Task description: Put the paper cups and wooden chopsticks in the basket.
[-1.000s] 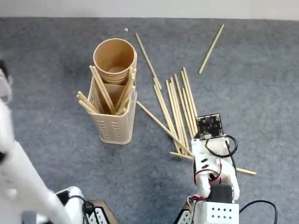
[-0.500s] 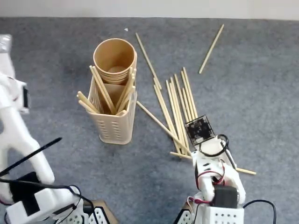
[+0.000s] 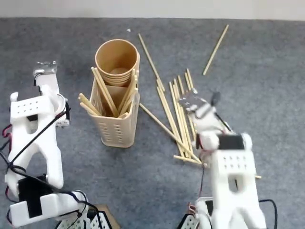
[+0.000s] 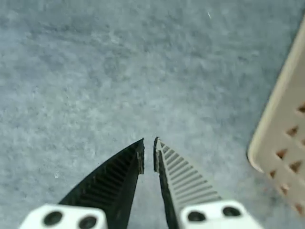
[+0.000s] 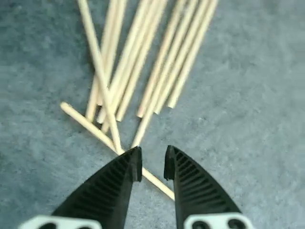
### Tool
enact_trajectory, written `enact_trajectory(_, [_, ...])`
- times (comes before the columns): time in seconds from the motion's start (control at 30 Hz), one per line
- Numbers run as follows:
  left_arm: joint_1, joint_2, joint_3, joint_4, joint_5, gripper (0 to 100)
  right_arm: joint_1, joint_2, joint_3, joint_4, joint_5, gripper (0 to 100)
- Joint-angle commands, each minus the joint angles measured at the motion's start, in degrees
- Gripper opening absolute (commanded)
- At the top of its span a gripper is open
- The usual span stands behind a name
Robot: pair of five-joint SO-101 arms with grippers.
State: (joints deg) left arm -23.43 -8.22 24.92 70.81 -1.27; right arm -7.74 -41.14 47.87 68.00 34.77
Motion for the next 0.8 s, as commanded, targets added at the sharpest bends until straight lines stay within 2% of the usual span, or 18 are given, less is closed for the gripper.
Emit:
enact_trajectory(0.0, [-3.12,-0.48,1.8,-3.78,1.14,8,-6.46,6.81,-6.73,0.04,0.7,9.4])
enact_trajectory(0.17, [-5.32,-0.48,5.93,-10.2,1.14,8,-15.16,14.11,-7.25,-1.98,5.01,11.6])
enact_trajectory(0.3, [-4.97,-0.48,6.29,-10.55,1.14,8,-15.16,18.77,-2.95,-12.7,1.76,18.0])
enact_trajectory(0.4, [-4.88,-0.48,6.29,-10.73,1.05,8,-14.64,20.62,2.15,-21.32,1.23,18.3])
enact_trajectory(0.6, [-4.88,-0.57,6.29,-10.73,1.14,8,-14.64,24.31,6.99,-27.82,1.67,18.3])
enact_trajectory(0.7, [-4.26,-0.57,6.37,-10.73,1.14,8,-14.64,26.59,6.9,-28.18,1.67,15.6])
enact_trajectory(0.77, [-3.74,-0.48,6.46,-10.73,1.14,8,-14.46,28.26,6.9,-28.35,1.32,7.8])
